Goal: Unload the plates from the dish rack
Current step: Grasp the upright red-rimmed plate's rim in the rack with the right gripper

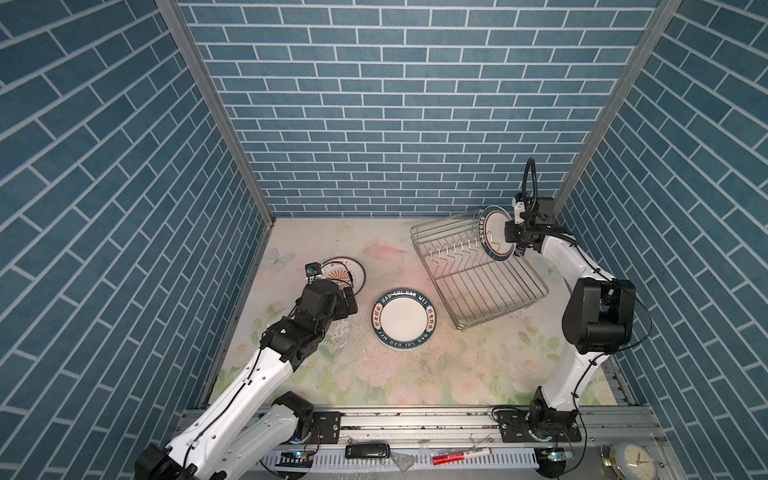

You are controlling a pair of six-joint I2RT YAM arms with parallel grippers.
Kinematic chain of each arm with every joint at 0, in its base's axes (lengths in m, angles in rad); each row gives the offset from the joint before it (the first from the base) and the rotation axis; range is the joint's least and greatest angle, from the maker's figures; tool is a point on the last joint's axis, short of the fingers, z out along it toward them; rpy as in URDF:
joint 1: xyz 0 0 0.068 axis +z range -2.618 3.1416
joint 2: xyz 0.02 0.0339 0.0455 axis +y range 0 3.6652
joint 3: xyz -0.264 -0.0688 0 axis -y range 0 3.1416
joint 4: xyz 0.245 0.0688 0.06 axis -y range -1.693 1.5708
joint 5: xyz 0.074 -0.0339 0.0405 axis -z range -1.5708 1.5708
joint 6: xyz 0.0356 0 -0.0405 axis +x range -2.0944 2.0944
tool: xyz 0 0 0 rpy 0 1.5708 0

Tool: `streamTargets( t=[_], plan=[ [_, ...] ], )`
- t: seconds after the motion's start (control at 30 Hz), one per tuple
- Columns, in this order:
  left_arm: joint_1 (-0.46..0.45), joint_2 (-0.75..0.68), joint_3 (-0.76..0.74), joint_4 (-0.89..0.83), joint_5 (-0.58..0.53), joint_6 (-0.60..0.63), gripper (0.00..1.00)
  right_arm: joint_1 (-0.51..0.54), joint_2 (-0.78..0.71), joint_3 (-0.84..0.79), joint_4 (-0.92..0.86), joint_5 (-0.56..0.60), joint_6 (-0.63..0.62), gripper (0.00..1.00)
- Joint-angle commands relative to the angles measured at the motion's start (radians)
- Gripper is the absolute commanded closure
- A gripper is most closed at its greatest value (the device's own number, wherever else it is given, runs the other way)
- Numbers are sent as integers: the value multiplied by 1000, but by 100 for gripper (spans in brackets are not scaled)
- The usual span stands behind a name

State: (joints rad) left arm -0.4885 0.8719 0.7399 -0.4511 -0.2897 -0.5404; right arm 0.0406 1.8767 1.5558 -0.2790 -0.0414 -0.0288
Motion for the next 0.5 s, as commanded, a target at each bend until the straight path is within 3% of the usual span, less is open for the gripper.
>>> streamTargets(
  t=[0.0, 0.3, 0.37, 0.47],
  plan=[
    [2, 8, -2, 6, 9, 20, 1, -1, -41, -44, 6, -5, 37, 84],
    [2, 34, -27, 57, 60, -22, 1, -1, -64, -65, 24, 35, 5, 90],
    [2, 40, -27, 58, 64, -23, 1, 0, -73, -77, 39, 39, 2, 99],
    [1, 42, -26, 58, 67, -24, 1, 2, -87, -84, 52, 41, 0, 100]
  ],
)
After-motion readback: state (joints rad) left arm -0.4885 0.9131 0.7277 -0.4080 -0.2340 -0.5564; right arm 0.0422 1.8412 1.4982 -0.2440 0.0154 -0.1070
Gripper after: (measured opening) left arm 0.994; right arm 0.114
